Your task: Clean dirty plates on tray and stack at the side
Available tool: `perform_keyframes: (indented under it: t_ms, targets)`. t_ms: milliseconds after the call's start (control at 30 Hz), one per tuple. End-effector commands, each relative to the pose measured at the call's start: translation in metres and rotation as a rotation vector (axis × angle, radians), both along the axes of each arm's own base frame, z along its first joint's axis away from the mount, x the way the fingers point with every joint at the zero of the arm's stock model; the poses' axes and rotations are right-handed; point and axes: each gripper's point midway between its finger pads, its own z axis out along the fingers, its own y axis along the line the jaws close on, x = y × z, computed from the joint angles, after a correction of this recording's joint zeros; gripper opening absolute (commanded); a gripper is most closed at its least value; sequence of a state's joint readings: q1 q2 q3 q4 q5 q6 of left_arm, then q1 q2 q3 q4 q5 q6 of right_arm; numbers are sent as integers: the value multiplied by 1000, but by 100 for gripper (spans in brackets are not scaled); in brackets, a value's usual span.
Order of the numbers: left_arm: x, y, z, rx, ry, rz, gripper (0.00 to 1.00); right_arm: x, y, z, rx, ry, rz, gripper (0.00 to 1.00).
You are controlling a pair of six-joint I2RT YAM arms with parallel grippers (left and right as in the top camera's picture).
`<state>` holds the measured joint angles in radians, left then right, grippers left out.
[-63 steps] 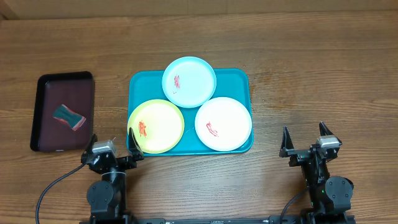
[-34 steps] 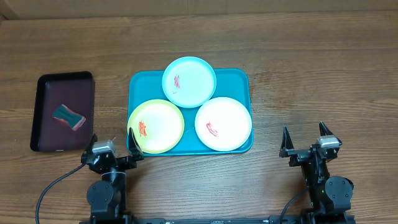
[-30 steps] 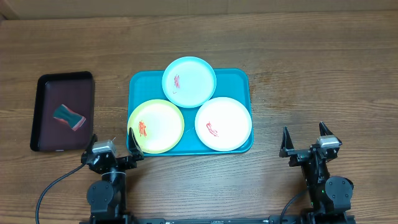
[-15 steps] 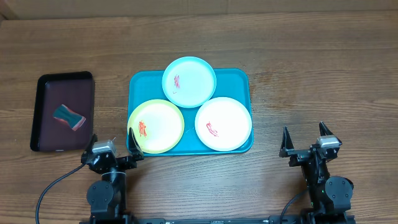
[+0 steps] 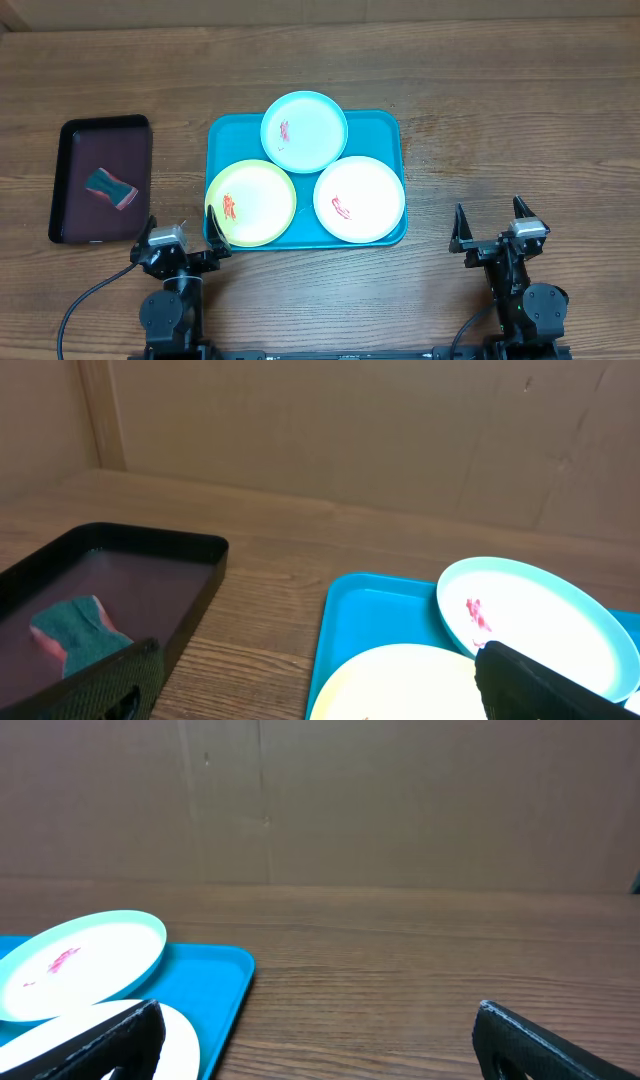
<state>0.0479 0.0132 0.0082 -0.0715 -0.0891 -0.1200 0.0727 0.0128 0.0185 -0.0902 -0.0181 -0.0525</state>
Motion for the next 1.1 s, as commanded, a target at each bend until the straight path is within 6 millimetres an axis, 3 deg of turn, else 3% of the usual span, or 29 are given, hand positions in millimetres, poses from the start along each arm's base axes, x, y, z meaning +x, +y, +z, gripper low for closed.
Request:
perform_keyframes:
  t_ms: [0, 100, 167, 267, 400, 600, 733, 933, 1067]
  targets:
    - [0, 0, 2, 18, -10, -2, 100, 0, 0, -1, -1, -5, -5, 100]
    - [1, -8, 2, -52, -17, -46, 100, 0, 0, -1, -1, -5, -5, 100]
    - [1, -28, 0, -165, -13, -155, 100, 0, 0, -1, -1, -5, -5, 100]
    - [-3, -65, 8, -500, -10, -346, 100, 0, 0, -1, -1, -5, -5, 100]
    - [-5, -71, 21, -850, -23, -366, 100, 0, 0, -1, -1, -5, -5, 100]
    - [-23, -81, 102, -665, -322, -552, 100, 0, 0, -1, -1, -5, -5, 100]
    - [-32, -77, 136, -512, -377, -523, 100, 0, 0, -1, -1, -5, -5, 100]
    - [-18, -38, 156, -374, -138, -213, 100, 0, 0, -1, -1, -5, -5, 100]
    - [-1, -45, 165, -290, 120, -224, 100, 0, 0, -1, -1, -5, -5, 100]
